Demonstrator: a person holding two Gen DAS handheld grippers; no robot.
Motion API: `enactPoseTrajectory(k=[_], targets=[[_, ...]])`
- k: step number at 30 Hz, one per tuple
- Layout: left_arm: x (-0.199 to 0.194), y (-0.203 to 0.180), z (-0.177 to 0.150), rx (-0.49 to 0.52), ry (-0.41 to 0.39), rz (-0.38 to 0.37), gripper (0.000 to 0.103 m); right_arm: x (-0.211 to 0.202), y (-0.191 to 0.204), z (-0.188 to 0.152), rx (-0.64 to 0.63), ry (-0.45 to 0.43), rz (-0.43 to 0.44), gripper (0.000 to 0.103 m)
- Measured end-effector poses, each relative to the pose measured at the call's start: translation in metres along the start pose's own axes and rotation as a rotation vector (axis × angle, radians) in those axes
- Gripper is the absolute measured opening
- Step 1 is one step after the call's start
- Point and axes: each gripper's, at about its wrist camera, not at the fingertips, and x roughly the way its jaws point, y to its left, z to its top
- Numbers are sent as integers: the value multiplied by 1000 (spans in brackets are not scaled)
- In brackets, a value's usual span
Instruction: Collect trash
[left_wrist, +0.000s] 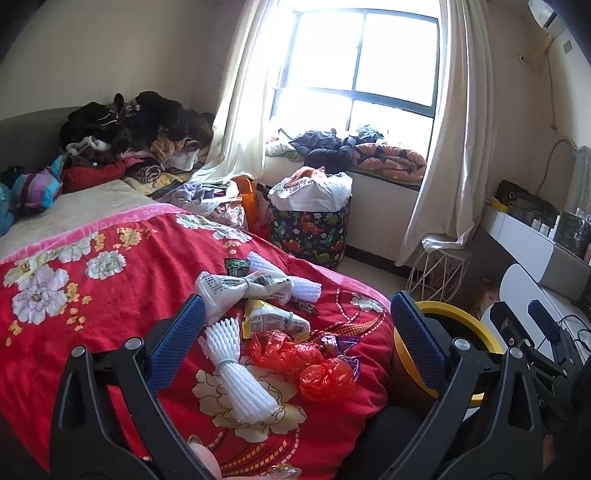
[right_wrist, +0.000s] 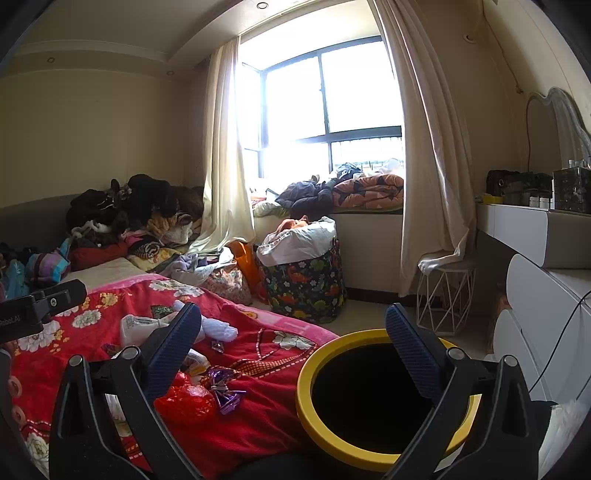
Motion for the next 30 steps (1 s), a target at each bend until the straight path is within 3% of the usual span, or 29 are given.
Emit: enactPoseTrajectory(k=[30], targets=[[-2,-8,-2,8,-1,-2,92,0,0,-1,1,2,1,97]])
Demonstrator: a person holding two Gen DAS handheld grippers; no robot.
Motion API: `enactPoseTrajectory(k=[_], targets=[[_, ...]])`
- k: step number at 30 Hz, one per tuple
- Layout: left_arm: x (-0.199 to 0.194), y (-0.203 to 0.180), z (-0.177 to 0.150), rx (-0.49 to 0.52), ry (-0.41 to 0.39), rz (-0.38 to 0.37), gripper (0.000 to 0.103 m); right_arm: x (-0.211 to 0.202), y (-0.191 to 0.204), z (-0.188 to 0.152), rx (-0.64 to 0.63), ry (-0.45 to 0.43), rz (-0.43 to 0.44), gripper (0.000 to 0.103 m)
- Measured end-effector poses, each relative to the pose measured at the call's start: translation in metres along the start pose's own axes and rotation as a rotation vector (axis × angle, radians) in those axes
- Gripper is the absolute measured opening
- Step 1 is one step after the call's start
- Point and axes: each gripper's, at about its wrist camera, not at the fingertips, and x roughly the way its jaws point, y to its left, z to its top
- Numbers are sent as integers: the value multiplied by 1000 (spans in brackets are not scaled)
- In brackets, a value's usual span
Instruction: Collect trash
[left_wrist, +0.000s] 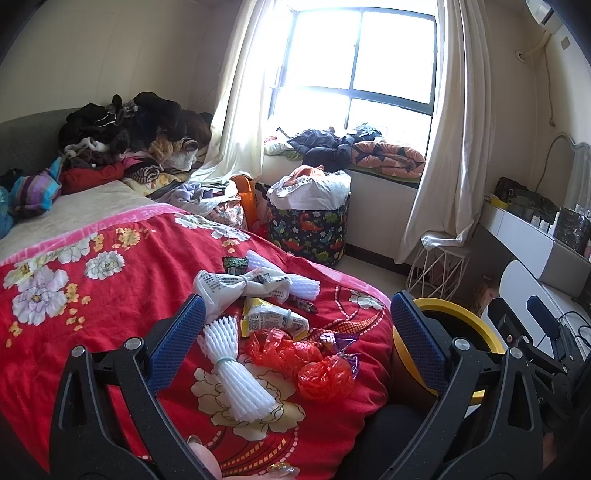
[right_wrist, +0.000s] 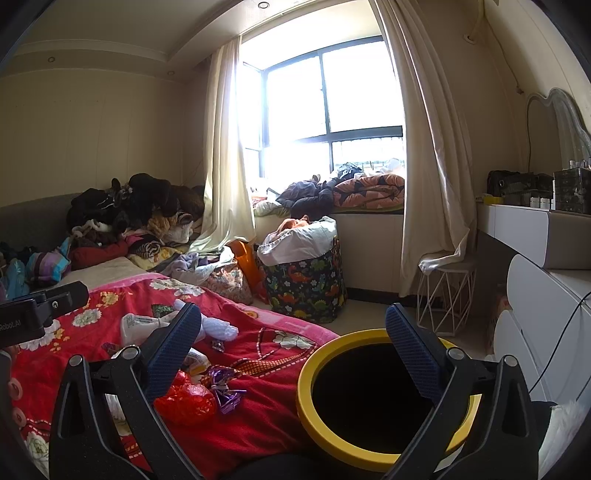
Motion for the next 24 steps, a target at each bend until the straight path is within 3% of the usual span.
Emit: enactPoseTrajectory(k=[7,15,24], targets=[[1,-1,-2,5,7,-2,92,0,1,0,0,13,14,97],[6,15,-3,-20,10,21,92,8,10,0,-30,40,110,97],[9,49,2,-81,5,89,92,23,46,-1,-111,100,253,97]])
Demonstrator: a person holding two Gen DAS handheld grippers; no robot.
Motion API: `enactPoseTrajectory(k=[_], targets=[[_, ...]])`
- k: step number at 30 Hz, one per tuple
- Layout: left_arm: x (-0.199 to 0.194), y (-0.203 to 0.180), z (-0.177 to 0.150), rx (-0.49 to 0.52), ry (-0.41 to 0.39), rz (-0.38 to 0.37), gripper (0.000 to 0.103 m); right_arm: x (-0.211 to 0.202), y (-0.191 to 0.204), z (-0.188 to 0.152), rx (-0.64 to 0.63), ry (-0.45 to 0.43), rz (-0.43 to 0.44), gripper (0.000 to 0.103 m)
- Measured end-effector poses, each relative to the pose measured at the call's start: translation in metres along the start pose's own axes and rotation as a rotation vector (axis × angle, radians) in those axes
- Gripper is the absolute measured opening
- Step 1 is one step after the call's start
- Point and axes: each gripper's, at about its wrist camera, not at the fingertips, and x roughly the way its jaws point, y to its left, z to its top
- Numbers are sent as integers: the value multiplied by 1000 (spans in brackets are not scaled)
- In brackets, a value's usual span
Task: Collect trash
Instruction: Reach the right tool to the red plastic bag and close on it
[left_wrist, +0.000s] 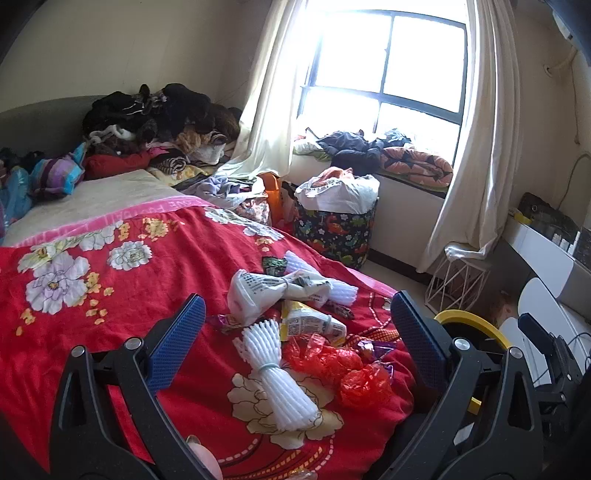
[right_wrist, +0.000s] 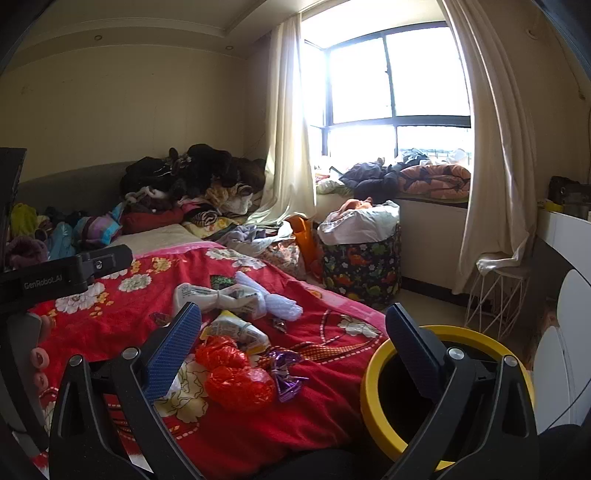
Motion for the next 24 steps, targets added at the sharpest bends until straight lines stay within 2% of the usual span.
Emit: enactPoseTrajectory(k=[10,16,19,21,24], targets=[[13,39,4,-73,32,74,92,35,33,2,-66,88,164,97],[25,69,0,-110,67,85,92,63,44,-8,-98,193,232,97],[31,80,-4,-133,80,55,92,75,46,-15,-119,245,262,97],[37,81,-6,-126,97,44,92,86,48,-20,-140,291,286,84],[54,77,-12,-121,164,39,92,101,47,-29,-152,361,301,83]])
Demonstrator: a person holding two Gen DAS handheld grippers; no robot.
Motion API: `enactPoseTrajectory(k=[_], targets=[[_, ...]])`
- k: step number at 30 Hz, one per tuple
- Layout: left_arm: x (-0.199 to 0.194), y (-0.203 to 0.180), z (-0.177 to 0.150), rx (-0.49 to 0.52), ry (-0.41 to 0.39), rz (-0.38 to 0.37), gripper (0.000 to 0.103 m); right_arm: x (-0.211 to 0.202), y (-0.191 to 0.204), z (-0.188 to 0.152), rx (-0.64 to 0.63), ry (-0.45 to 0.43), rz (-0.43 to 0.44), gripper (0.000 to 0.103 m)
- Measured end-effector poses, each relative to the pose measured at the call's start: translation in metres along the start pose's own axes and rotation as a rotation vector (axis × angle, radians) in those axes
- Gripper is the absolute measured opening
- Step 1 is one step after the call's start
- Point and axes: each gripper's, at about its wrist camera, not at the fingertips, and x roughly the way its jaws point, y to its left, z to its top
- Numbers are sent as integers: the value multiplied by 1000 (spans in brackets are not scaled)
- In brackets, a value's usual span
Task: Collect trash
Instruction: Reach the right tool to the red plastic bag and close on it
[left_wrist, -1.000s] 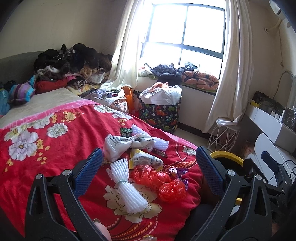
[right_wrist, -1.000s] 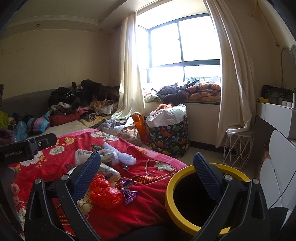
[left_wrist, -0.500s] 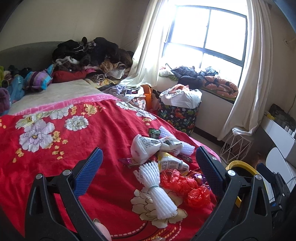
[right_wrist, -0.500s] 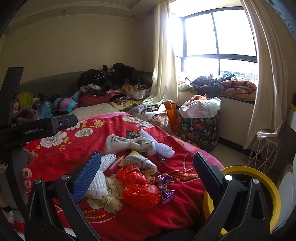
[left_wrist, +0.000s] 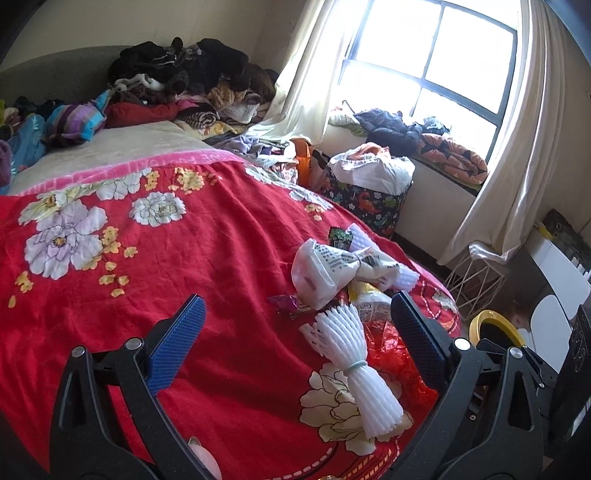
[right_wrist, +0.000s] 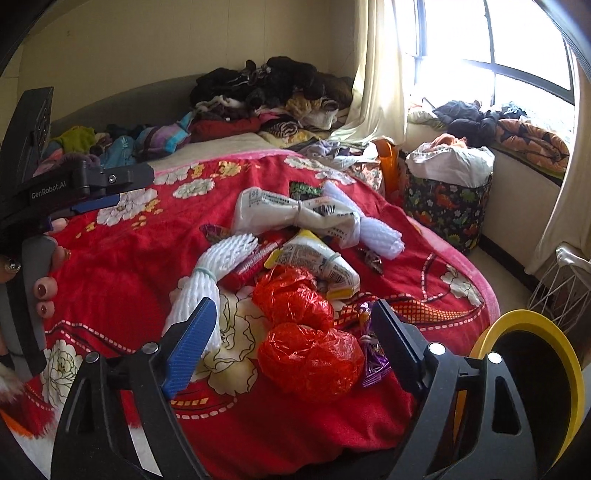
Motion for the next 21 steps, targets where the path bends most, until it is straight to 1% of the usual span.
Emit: enactPoseTrajectory(k=[3,5,7,9,11,13,14,15,16,18,20,21], targets=[[21,-5,-5,7,81,2,92,12,-3,-6,-5,54,15,83],[33,-8,-10,1,129,-10,92,20,-5,-10,-16,85,22,82],[43,-11,-15,-9,175,-29,92,28,-5,-14,-22,113,24,79],[51,-14,-21,-11,207,-42,92,34,-7,-17,-11,143,31,73],[56,-16,-26,-15,236,-55,89,38,-9,-18,1,161,36,69],[60,-17,-30,-23,262,-63,82,42,-12,-20,10,175,40,62],[61,-17,-32,-32,275,-70,81,44,-12,-21,14,185,40,56],[63,-16,-35,-42,289,-79,77,45,-13,-22,19,189,41,50],[64,-17,-37,-47,299,-85,74,45,-14,-22,23,191,46,48],[66,-19,-41,-48,315,-91,72,44,-16,-23,28,187,55,39],[66,-23,-45,-37,323,-103,71,42,-18,-23,32,173,65,33],[66,-26,-47,-28,327,-106,63,39,-18,-22,33,167,66,31]])
